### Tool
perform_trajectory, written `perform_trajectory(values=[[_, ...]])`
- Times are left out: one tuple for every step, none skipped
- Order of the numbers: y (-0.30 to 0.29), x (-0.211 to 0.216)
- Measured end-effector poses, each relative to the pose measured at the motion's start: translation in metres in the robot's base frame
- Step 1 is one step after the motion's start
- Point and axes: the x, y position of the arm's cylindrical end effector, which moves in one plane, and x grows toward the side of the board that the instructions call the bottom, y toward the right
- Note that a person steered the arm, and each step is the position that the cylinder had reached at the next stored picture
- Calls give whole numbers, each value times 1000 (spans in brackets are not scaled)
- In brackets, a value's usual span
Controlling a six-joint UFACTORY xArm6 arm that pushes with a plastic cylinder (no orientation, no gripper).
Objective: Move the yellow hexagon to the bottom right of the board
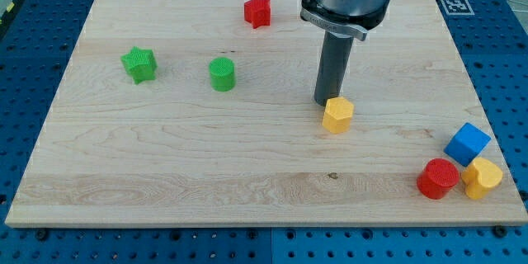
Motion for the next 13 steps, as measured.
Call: perform_trajectory(values=[[-37,10],[-45,16],[-32,36],[-31,37],[-31,47],[-31,47],[-31,37],[-31,32],[-31,20],[-30,14],[3,16],[29,17],[11,31]])
